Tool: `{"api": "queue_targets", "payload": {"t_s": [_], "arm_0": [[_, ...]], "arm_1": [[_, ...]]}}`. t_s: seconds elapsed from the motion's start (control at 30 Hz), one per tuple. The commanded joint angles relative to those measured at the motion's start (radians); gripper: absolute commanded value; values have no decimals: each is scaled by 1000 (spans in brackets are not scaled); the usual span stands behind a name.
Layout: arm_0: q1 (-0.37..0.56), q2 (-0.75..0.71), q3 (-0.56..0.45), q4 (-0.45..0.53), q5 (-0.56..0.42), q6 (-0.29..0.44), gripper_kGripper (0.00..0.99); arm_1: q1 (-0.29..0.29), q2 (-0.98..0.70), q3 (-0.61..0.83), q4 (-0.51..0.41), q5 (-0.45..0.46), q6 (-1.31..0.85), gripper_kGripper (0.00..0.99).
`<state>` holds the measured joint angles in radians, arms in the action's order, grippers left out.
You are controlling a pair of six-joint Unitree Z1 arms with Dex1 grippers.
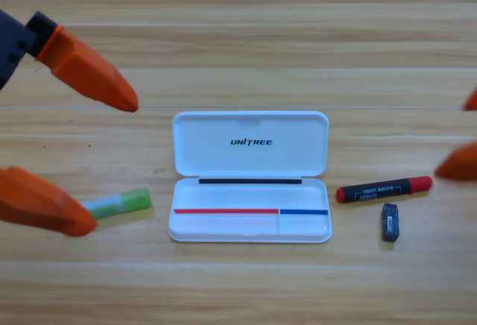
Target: Clean up eraser and pencils
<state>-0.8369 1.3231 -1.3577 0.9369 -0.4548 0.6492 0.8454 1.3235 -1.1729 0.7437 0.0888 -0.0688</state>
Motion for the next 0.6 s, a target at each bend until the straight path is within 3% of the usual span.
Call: {"api": "queue_targets", "payload": {"t_s": [0.03,0.17,0.33,0.43,0.6], "arm_0": [[-21,22,-8,14,59,10,954],[-21,42,-89,74,150,26,954],[15,186,-331,301,346,40,953],[53,266,-471,431,416,55,953],[176,363,-489,474,416,105,930]], "arm_1": [[-71,122,41,13,-210,182,985],[-82,186,71,29,-210,199,985],[-83,257,102,28,-210,236,988],[-88,303,104,28,-205,377,988],[-98,376,101,11,-213,534,988]]}}
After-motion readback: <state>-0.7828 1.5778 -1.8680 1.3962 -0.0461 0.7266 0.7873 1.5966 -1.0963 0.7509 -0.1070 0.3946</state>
